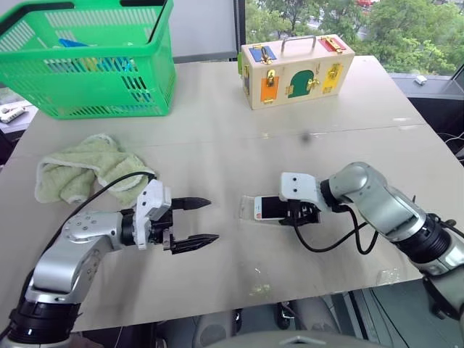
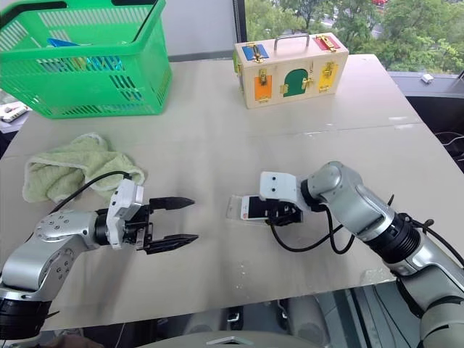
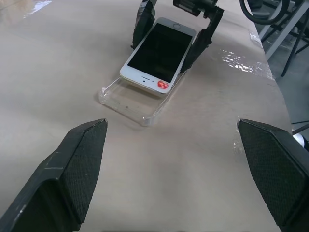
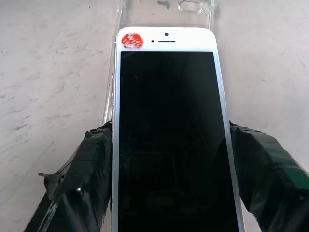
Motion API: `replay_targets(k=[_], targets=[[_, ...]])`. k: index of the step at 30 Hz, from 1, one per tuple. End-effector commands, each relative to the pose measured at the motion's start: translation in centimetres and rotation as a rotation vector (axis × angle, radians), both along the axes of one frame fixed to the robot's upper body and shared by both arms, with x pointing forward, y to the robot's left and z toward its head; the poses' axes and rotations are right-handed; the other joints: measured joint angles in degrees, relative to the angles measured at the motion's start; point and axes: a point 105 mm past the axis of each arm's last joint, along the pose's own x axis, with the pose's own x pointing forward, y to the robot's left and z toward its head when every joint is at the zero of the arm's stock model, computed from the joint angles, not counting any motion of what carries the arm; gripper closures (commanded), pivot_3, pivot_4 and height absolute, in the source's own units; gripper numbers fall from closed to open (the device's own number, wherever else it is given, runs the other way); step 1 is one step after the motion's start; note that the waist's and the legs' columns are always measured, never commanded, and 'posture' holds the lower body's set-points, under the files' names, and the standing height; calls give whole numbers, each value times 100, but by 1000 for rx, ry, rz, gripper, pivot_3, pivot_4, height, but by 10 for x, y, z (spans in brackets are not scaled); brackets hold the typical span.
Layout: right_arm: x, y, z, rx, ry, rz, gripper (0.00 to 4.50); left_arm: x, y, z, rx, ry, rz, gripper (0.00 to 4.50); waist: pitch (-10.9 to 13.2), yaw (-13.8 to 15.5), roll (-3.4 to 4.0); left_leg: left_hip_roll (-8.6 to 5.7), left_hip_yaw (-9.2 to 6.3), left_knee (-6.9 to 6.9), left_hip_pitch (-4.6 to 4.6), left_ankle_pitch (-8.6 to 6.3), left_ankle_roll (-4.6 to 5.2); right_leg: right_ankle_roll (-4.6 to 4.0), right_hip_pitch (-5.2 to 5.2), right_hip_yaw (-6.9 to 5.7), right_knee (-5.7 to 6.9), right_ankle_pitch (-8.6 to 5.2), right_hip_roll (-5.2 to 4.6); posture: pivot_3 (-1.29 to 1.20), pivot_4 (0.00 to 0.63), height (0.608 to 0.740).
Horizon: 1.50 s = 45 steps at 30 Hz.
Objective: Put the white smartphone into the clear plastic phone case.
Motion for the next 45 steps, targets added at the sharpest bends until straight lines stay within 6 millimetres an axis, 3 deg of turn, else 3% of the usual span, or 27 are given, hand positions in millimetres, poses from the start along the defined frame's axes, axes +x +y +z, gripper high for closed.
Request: replay_targets(k=[1,10,16,17,19,25,36,45], targets=[[-2,5,7,0,-17,19,1485,0,-5,6,-4,-37,-24,0,0,0,0,0,0,0,0,0,0,0,0,0,0,0,0,0,150,740],[-3,11,14,39,10,-33,1485,2,-6,5,1,-35,-27,0,0,-3,0,1,-1,0,0,0,0,0,0,1,1,0,0,0,150,740],[-8,17,7,51,78,-60,1485,3,-10,6,1,-38,-29,0,0,-5,0,1,-1,-1,-1,0,0,-1,-1,1,-1,0,-1,0,150,740],[-7,17,6,51,78,-68,478,4,-10,6,2,-39,-29,0,0,-7,0,1,-1,-1,-1,0,0,0,-1,1,0,0,-1,0,150,740],[-4,18,5,58,69,-89,50,4,-11,6,3,-40,-29,0,0,-7,0,1,-1,-1,-1,0,0,0,-1,1,0,0,0,0,150,740],[-4,20,25,171,58,-115,50,7,-11,6,4,-41,-19,0,1,-2,1,1,0,-2,-2,0,0,1,-1,1,0,1,0,0,150,740],[-18,25,9,139,146,-82,50,10,-12,7,8,-33,-19,0,1,-13,2,1,-3,-5,-3,0,0,2,-2,1,-3,1,1,0,150,740],[-16,15,-24,-57,-17,-58,50,10,-10,7,18,-29,-17,0,-1,-17,1,0,-2,-7,1,0,0,1,0,0,-7,0,0,0,150,740]])
